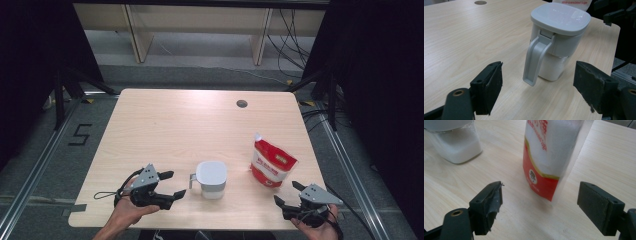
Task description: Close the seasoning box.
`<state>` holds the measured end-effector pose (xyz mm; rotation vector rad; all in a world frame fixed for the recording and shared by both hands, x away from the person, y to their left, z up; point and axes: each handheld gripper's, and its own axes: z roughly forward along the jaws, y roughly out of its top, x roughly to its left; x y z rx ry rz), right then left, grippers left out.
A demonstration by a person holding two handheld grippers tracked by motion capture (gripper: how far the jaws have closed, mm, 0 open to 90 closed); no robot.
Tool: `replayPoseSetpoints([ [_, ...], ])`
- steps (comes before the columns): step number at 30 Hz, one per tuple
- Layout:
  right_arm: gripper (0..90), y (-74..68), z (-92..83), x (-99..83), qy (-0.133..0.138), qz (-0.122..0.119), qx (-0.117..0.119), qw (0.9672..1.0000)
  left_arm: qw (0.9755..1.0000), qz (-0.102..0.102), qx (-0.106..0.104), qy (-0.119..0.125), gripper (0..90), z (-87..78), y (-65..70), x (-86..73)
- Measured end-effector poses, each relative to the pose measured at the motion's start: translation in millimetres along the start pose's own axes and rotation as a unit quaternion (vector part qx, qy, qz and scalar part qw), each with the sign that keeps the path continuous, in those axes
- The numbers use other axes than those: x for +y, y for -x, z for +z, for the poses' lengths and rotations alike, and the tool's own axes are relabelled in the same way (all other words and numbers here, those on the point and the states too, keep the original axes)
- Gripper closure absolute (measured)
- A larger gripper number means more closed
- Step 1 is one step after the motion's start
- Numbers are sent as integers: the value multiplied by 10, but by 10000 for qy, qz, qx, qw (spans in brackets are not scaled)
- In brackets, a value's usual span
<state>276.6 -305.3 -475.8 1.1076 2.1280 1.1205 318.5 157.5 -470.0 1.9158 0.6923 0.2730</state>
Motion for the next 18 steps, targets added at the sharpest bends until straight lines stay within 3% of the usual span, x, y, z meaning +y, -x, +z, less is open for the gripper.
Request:
replayPoseSetpoints([
  [6,211,3,5,1,-2,-54,19,10000,10000,29,6,-53,228,-26,-2,-51],
  [11,211,-3,6,-1,-19,4,53,10000,9999,-134,17,-96,227,-27,23,-98],
  [18,211,-1,10,1,-11,-48,59,10000,9998,-78,35,-178,226,-38,39,-139],
])
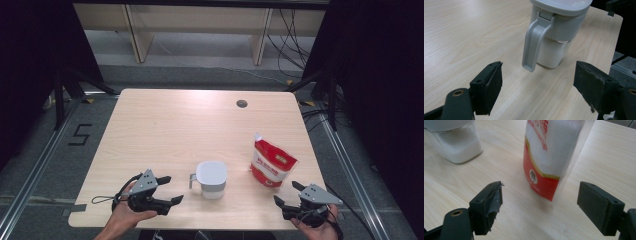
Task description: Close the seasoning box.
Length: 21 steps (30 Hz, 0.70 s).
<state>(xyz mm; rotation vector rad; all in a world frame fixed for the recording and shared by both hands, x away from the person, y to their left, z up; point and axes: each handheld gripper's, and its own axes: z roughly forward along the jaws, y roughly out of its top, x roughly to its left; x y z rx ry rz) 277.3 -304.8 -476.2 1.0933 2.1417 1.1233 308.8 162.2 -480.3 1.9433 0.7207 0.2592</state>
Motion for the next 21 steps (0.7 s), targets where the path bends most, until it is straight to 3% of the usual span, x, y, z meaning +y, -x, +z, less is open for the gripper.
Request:
replayPoseSetpoints([
  [3,211,-4,-3,-2,-17,54,2,10000,9998,165,-18,-62,224,-4,-5,-18],
  [4,211,-6,-7,-2,-32,45,-37,10000,10000,16,-10,-61,224,1,16,-32],
  [6,210,-4,-9,-2,-28,37,-48,10000,9999,78,-35,-111,223,1,18,-44],
  [7,210,-35,-20,-4,-87,218,-52,9997,9999,102,-28,-126,223,-1,23,-48],
  [8,209,-6,-7,-2,-10,61,7,10000,9999,97,-29,-123,223,-2,32,-56],
  [10,206,-28,-28,-2,-6,136,-50,9999,9999,77,-44,-103,222,-2,46,-65],
  [12,198,-20,-31,-4,-1,26,49,10000,9997,169,-30,-173,221,-15,47,-75],
  [14,185,-39,-37,-11,15,132,63,9999,9997,143,-19,-177,220,-12,65,-95],
  [17,174,-60,-45,-14,2,73,90,9999,9997,164,-24,-206,217,-15,88,-113],
  [19,167,-105,-51,-29,-56,219,132,9997,9996,229,-15,-174,215,-23,89,-118],
  [20,167,-85,-39,-32,-6,91,170,9998,9991,364,-46,-200,214,-27,75,-115],
  [21,166,-76,-40,-34,63,-58,60,9999,9992,340,-45,-206,213,-26,82,-122],
])
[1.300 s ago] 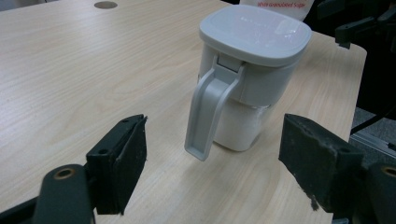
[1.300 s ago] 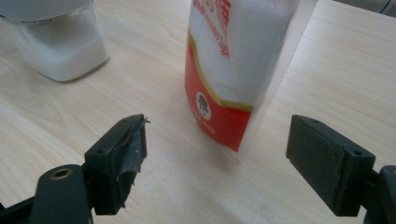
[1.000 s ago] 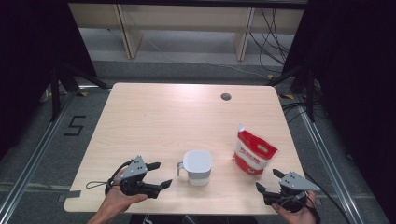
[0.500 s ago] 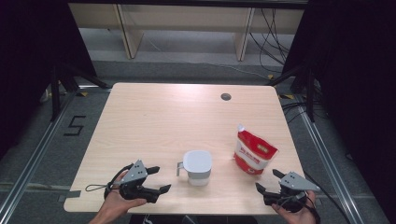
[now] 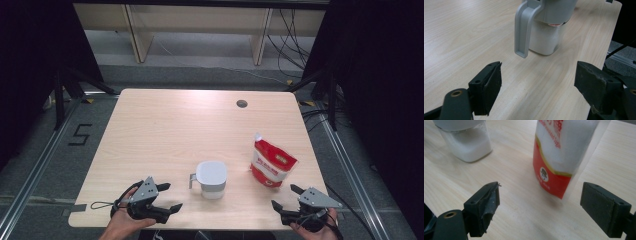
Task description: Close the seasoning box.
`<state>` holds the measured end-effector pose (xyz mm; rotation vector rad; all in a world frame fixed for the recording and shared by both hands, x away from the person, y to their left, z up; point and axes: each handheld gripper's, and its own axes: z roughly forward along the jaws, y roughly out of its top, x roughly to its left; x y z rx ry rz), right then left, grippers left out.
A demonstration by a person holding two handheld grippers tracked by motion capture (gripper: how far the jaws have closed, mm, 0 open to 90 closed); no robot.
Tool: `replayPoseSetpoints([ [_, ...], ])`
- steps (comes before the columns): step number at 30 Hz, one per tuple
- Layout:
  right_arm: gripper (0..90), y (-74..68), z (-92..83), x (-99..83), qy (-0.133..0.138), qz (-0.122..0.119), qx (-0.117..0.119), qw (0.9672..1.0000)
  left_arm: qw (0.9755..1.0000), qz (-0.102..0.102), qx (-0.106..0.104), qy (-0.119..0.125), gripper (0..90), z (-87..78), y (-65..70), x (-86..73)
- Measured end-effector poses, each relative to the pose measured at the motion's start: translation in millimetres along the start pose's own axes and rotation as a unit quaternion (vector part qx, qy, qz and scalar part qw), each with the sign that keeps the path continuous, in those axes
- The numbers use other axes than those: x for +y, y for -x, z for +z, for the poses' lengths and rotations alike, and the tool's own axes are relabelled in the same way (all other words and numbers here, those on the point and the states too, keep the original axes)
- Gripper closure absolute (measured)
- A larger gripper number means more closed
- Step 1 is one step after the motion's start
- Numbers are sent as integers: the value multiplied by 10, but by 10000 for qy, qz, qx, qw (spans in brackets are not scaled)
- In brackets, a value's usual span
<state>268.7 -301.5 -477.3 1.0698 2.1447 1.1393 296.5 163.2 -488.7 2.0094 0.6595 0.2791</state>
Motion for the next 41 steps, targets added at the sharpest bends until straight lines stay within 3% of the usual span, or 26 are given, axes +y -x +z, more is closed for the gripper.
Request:
replayPoseSetpoints([
  [2,164,-50,-24,-12,-195,269,54,9994,9999,-132,32,-90,211,-3,26,-23],
  [5,164,-18,-11,-26,-78,-34,7,10000,9999,-69,29,-113,211,0,34,-45],
  [7,165,-77,-31,-36,-266,273,78,9992,9998,-128,26,-117,211,0,49,-57],
  [8,164,-49,-15,-39,-189,77,98,9997,9999,-88,45,-99,211,0,56,-65],
  [10,165,-65,-24,-44,-284,143,106,9994,9997,11,123,-222,211,-12,55,-63],
  [14,165,-55,-11,-52,-271,19,125,9996,9998,-49,31,-206,211,-17,65,-60],
  [16,165,-84,-11,-59,-313,196,141,9992,9998,-58,87,-169,211,-12,71,-63],
  [17,165,-70,-1,-64,-278,84,112,9995,9998,-58,73,-172,211,-13,70,-62],
  [18,164,-80,-10,-64,-373,148,117,9991,9998,-61,54,-176,211,-14,67,-60],
  [20,165,-40,4,-66,-276,-128,53,9995,9998,-54,88,-177,211,-18,67,-58],
  [24,164,-78,-2,-69,-369,62,106,9992,9998,-81,78,-158,211,-10,71,-61],
  [28,164,-39,15,-71,-270,-184,54,9995,9998,-58,76,-173,211,-13,69,-59],
  [31,162,-48,16,-74,-338,-103,134,9993,9998,-41,113,-178,211,-8,66,-62],
  [35,161,-23,23,-82,-248,-186,24,9995,9997,21,123,-232,211,-17,52,-57],
  [37,161,-26,19,-88,-281,-114,-29,9995,9998,64,106,-147,211,-14,49,-52],
  [38,161,-30,24,-91,-331,-21,75,9994,9998,47,111,-153,211,-16,47,-53],
  [39,161,-23,29,-91,-319,-83,75,9994,9998,-79,106,-153,211,-13,55,-62],
  [41,160,-17,28,-92,-285,-132,-8,9995,9998,-48,129,-167,211,-15,44,-60],
])
